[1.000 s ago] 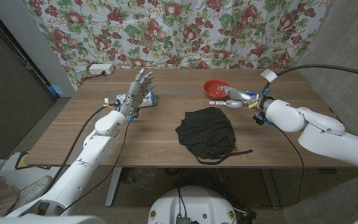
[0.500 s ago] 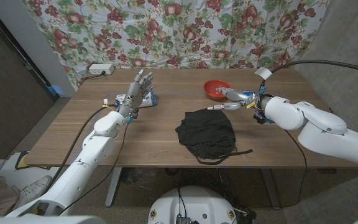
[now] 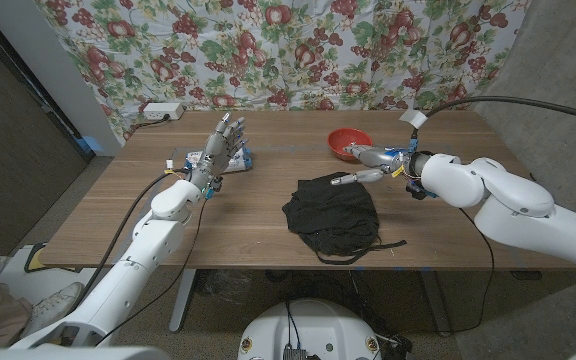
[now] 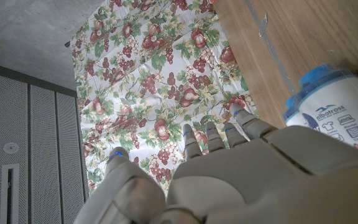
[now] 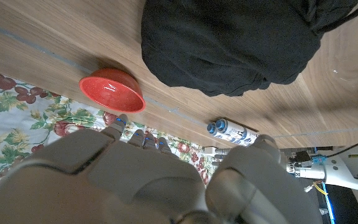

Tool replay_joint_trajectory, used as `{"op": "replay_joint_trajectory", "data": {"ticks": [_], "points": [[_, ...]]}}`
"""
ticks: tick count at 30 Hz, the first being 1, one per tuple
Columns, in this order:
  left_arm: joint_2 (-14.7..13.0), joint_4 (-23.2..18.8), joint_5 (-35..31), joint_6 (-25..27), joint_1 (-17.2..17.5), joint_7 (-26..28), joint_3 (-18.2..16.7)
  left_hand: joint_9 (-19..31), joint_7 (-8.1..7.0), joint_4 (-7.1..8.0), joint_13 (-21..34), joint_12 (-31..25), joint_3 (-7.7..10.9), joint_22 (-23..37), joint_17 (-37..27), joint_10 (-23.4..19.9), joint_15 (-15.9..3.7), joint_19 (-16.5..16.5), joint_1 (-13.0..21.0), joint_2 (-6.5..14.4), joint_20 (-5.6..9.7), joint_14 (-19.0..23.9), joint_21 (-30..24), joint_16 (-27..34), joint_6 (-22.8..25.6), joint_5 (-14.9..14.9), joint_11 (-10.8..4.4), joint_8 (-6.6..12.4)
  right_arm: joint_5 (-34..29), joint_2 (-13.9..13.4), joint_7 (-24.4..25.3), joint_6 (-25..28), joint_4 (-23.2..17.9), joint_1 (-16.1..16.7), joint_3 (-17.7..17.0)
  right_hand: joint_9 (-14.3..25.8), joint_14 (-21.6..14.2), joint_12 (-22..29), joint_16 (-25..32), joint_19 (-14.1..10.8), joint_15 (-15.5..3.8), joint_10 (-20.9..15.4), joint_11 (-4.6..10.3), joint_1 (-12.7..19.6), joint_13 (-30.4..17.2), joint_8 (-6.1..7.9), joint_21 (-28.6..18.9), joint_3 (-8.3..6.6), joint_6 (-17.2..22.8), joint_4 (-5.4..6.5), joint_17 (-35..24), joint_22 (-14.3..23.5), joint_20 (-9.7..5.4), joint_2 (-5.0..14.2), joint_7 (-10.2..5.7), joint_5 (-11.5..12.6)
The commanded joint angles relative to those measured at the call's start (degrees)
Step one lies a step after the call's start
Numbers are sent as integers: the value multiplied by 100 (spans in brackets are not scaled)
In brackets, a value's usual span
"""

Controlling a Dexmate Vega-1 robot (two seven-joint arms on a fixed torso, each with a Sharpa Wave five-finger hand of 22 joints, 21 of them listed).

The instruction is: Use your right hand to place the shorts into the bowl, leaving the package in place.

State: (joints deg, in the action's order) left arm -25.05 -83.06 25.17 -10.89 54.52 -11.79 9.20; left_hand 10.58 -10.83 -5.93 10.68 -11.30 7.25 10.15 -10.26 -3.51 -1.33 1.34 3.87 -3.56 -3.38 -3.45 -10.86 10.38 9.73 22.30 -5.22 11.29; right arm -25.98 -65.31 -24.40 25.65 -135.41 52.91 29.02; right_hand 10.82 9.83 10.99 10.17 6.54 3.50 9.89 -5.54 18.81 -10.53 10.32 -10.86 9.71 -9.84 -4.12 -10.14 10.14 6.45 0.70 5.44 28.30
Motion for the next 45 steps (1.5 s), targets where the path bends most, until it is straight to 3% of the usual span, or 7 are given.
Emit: {"op": "replay_joint_trajectory", "data": {"ticks": [1, 12, 25, 45], "points": [[20, 45, -15, -14, -43, -52, 36, 23, 22, 3, 13, -27, -13, 12, -12, -25, 11, 28, -4, 31, 22, -25, -44, 36, 139, 29, 12, 78, -516, 63, -373, -19, -97, -8, 32, 8, 413, 3, -4, 27, 59, 238, -34, 118, -29, 7, 11, 1, -234, -65, -14, 1, -1, 4, 60, 63], [31, 35, -18, 19, -44, -44, 46, 23, 17, 3, 13, -32, -22, 12, -12, -41, 9, 32, -5, 30, 29, -26, -46, 38, 136, 28, 15, 69, -992, 179, -256, -45, -102, 217, 5, 10, 437, 9, 3, 24, 62, 291, -75, 244, -31, 15, 2, -18, -333, -128, -13, -1, -33, 15, 89, 144], [19, 49, -13, 59, -63, -74, 43, 23, 19, 3, 13, -34, -33, 12, -12, -51, 13, 35, -6, 30, 32, -29, -46, 39, 135, 28, 12, 60, -1522, 514, -61, 22, -33, 465, 27, 12, 463, 43, 4, 28, 78, 261, -74, 337, -32, 72, 0, -23, -269, -172, -13, -1, -40, 23, 91, 215], [33, 71, -10, 13, -34, -77, 10, 24, 16, 3, 13, -31, -49, 12, -12, -48, 15, 30, -5, 33, 37, -39, -44, 39, 132, 28, 2, 47, -1922, 900, -58, -128, 211, 513, 119, 13, 506, 59, 7, 99, 91, 266, -79, 394, -32, 81, 14, -19, -278, -190, -15, 1, -2, 45, 105, 283]]}}
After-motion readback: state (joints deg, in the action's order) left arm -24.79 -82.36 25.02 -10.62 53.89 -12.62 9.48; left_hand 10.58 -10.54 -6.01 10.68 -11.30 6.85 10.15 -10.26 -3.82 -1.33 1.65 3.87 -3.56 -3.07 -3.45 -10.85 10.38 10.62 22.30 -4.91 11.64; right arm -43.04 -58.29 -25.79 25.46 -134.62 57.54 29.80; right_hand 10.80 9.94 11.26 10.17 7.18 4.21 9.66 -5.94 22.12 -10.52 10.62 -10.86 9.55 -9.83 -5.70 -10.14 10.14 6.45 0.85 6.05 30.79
